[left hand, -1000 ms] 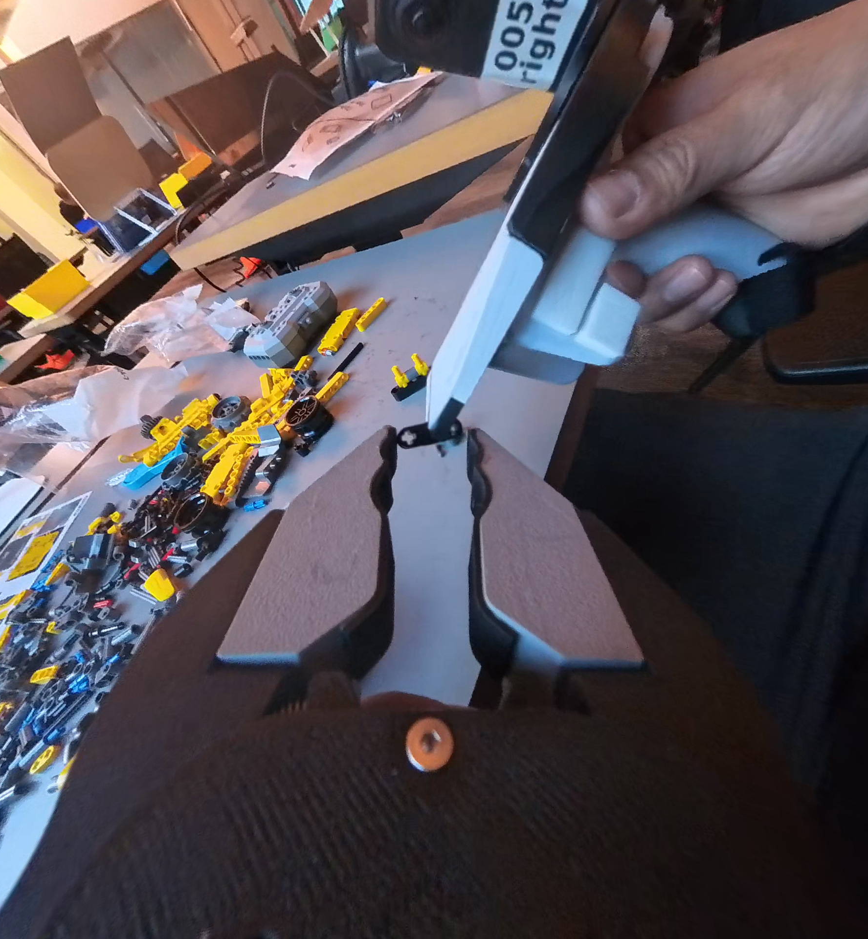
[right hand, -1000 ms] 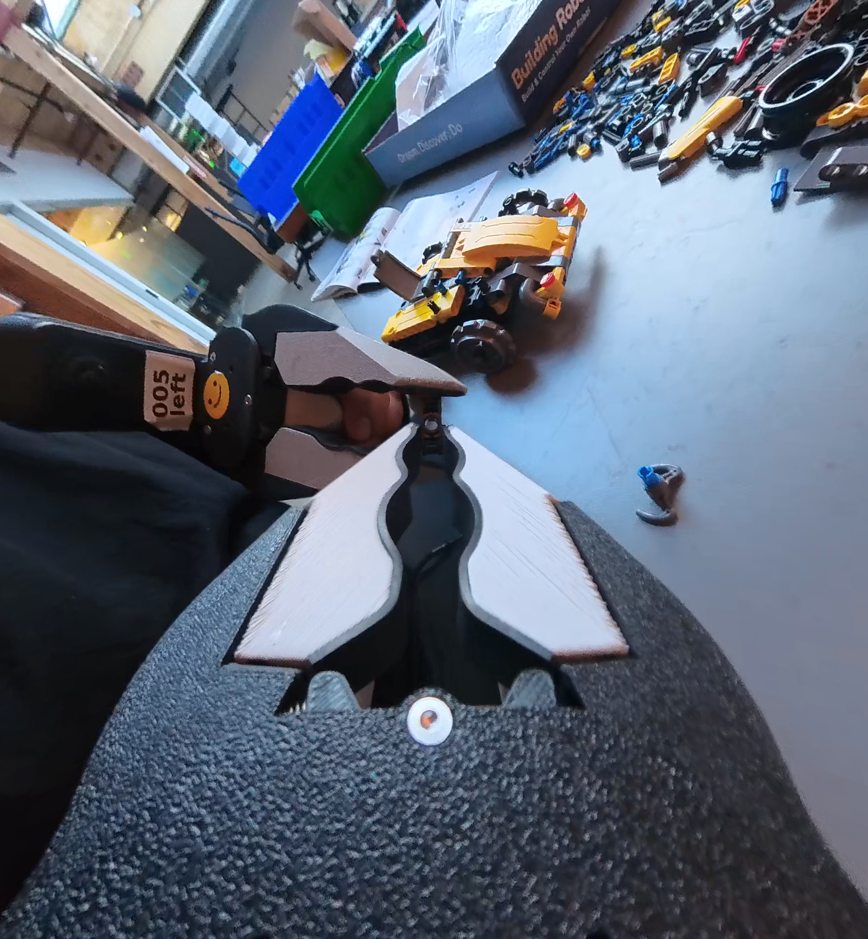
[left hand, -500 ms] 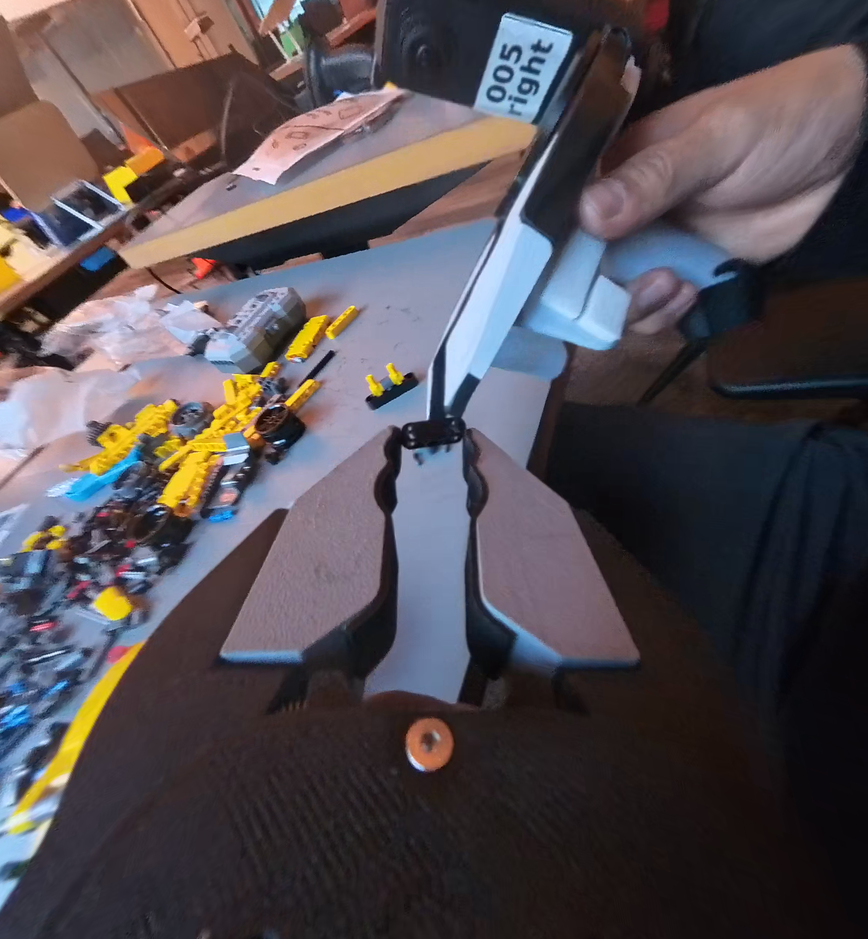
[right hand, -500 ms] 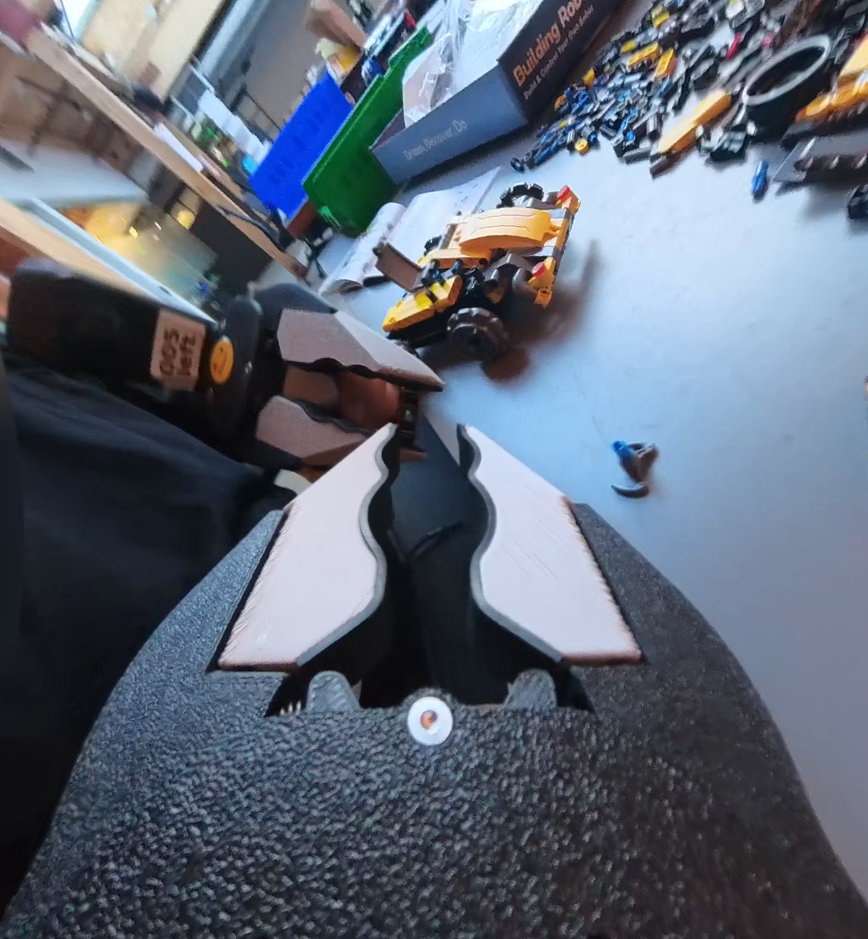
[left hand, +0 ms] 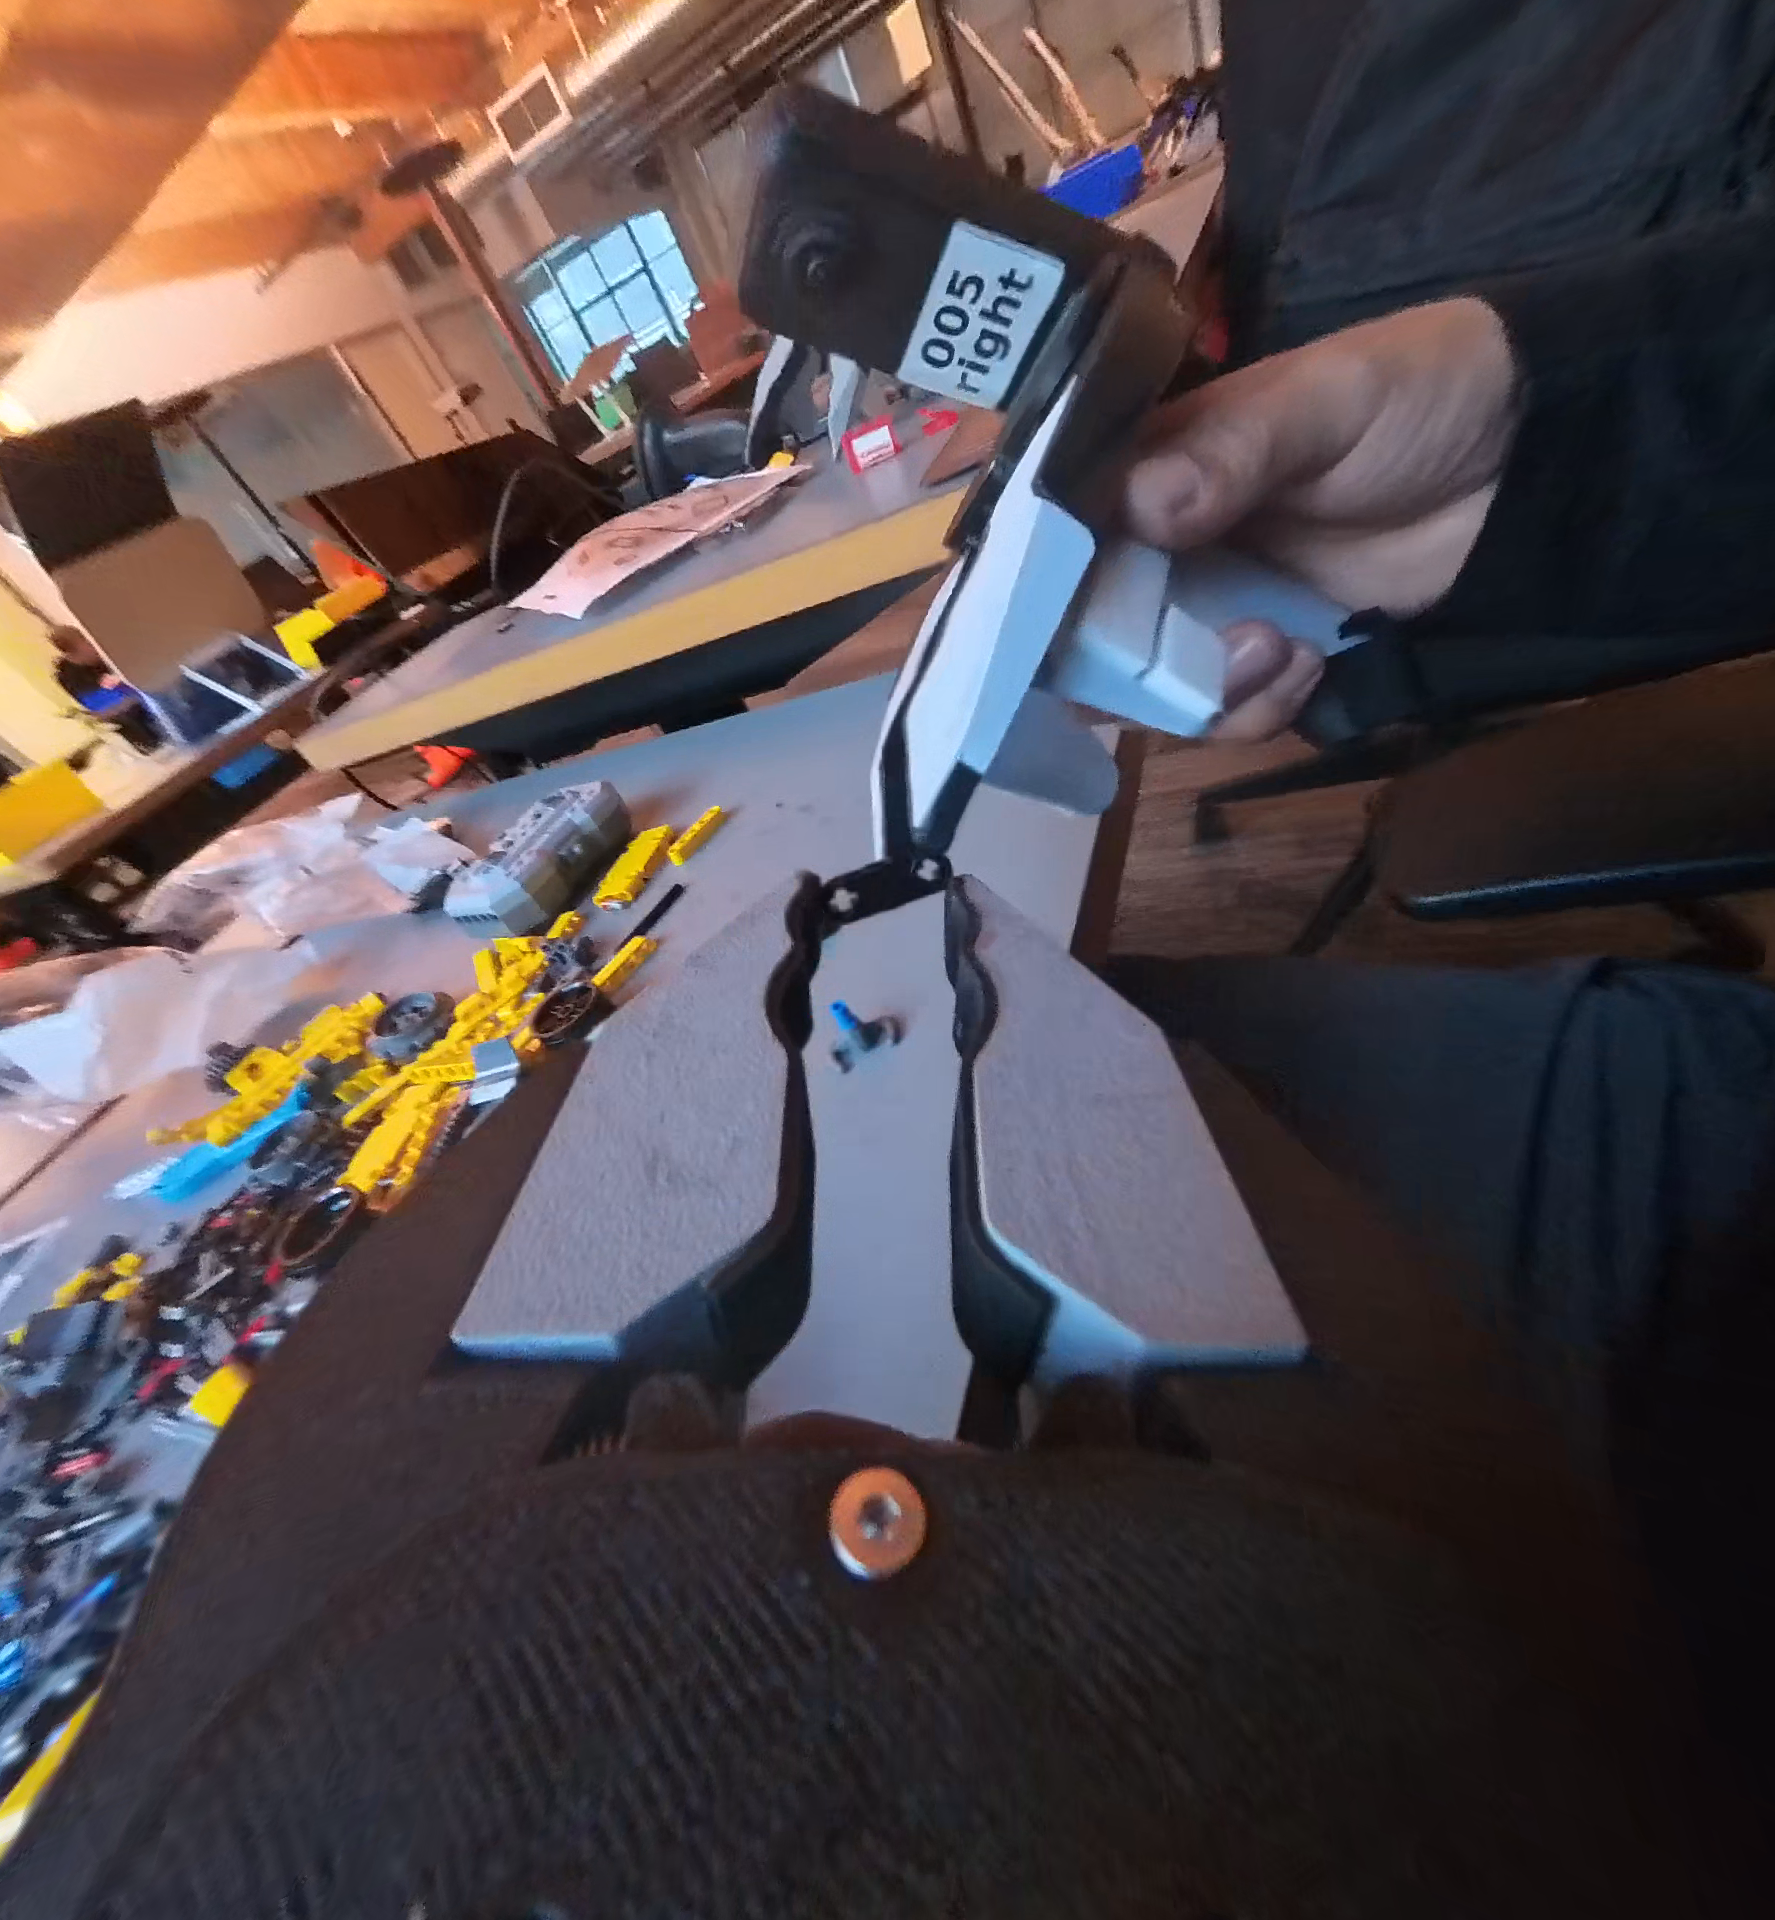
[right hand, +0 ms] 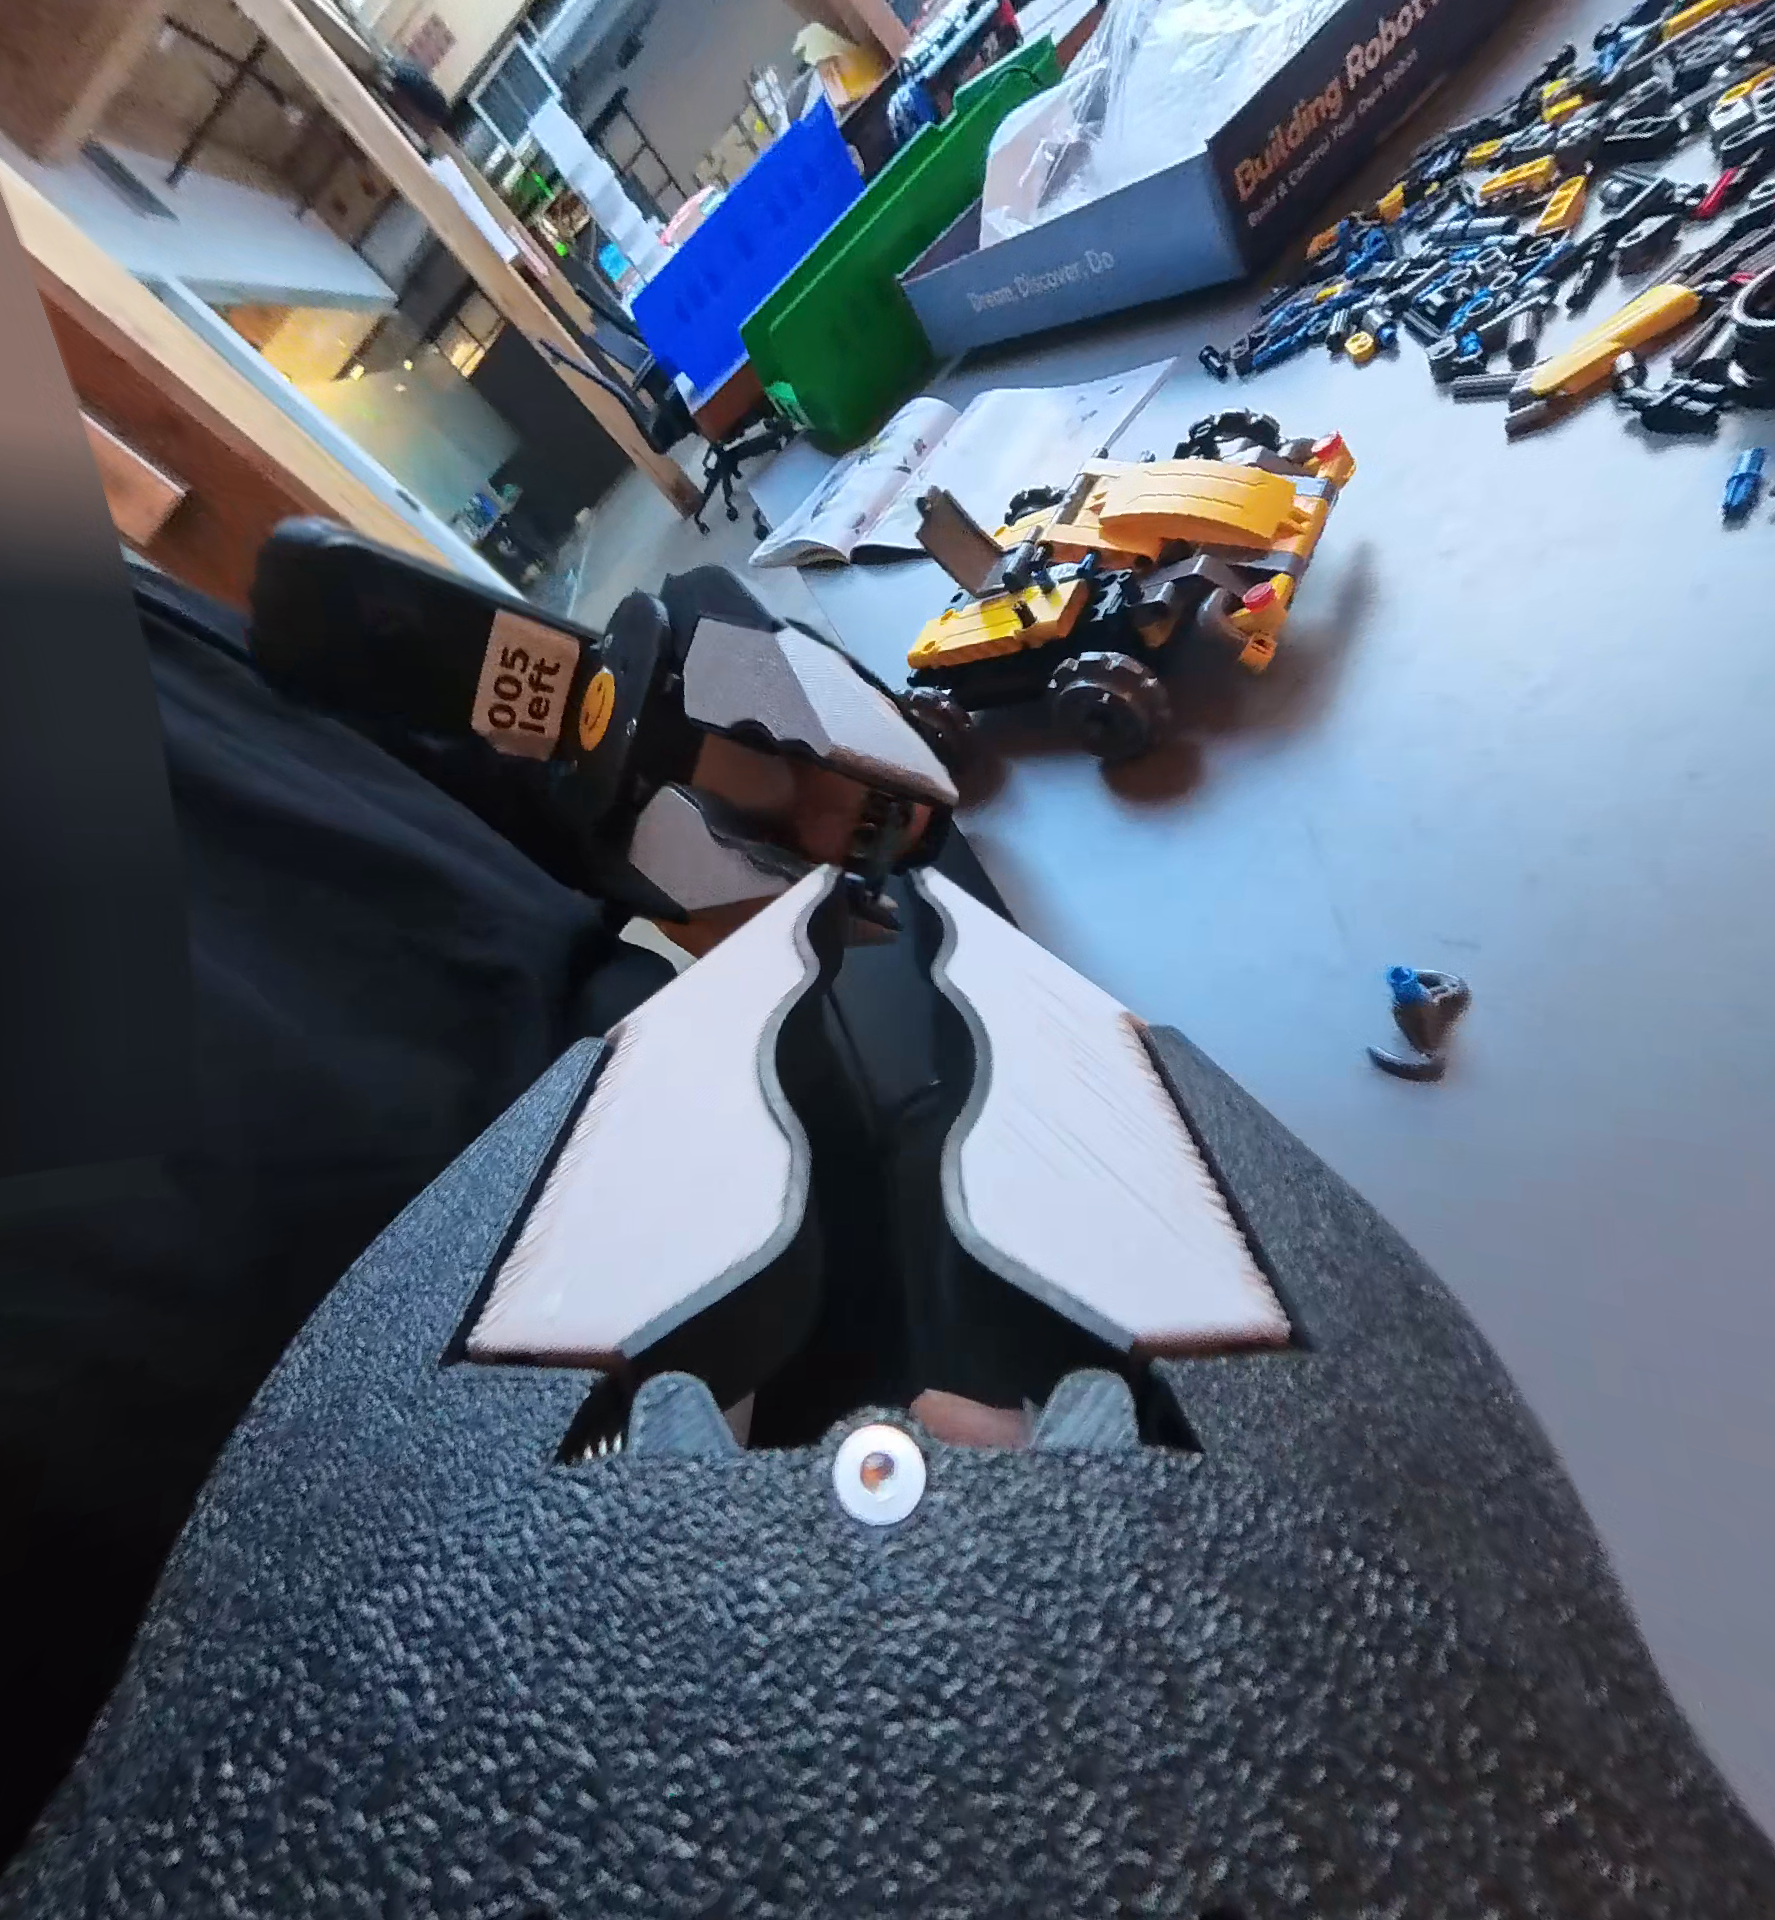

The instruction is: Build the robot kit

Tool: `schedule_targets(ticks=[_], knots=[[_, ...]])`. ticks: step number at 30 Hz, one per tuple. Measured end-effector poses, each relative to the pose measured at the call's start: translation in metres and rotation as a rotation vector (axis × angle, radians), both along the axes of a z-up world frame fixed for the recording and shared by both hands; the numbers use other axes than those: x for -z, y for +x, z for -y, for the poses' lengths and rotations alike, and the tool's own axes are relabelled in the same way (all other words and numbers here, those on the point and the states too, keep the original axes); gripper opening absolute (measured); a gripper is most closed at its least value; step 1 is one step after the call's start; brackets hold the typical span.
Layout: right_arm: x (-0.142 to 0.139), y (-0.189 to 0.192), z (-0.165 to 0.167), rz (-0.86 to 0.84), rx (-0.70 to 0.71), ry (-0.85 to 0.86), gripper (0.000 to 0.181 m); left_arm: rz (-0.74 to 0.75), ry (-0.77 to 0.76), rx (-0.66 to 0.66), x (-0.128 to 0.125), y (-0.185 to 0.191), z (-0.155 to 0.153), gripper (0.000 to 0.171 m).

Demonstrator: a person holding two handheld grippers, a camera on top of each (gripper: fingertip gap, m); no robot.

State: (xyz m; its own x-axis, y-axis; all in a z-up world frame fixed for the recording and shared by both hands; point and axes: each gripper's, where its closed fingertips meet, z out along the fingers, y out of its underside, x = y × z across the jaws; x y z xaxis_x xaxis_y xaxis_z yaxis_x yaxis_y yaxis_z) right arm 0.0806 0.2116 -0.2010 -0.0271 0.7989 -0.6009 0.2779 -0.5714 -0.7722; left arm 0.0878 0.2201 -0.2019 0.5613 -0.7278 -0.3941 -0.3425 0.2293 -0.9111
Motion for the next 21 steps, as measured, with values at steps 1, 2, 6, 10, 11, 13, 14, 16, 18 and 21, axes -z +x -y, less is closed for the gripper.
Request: schedule_targets(ticks=[1,2,6,10,11,13,14,16,18,21], knots=[[-0.0005,-0.0004,0.0016,-0.001,0.001,0.000,0.011,-0.019,0.015,-0.007,0.0023,0.0009,0.0001,0.020],[-0.0006,-0.0009,0.0033,-0.002,0.001,-0.004,0.011,-0.036,0.021,-0.011,0.0049,0.0025,0.0000,0.020],[0.0051,0.0009,0.0010,0.012,0.031,-0.012,0.008,-0.064,0.042,-0.029,0.0087,0.0058,-0.0013,0.020],[0.0052,0.0011,0.0007,-0.010,0.037,-0.042,0.008,-0.094,0.105,-0.048,0.0079,0.0059,-0.0022,0.020],[0.0054,0.0010,0.0006,-0.013,0.036,-0.044,0.008,-0.106,0.126,-0.055,0.0078,0.0059,-0.0026,0.020],[0.0055,0.0006,0.0003,-0.017,0.035,-0.047,0.008,-0.121,0.157,-0.063,0.0073,0.0062,-0.0032,0.020],[0.0054,0.0003,0.0003,-0.018,0.033,-0.048,0.008,-0.123,0.165,-0.065,0.0069,0.0065,-0.0032,0.020],[0.0044,-0.0005,0.0003,-0.024,0.032,-0.047,0.008,-0.120,0.181,-0.071,0.0054,0.0061,-0.0034,0.020],[0.0038,-0.0013,0.0001,-0.024,0.032,-0.039,0.007,-0.125,0.207,-0.077,0.0043,0.0054,-0.0037,0.020],[0.0037,-0.0023,-0.0013,0.006,0.055,0.054,0.006,-0.127,0.229,-0.095,0.0037,0.0043,-0.0046,0.020]])
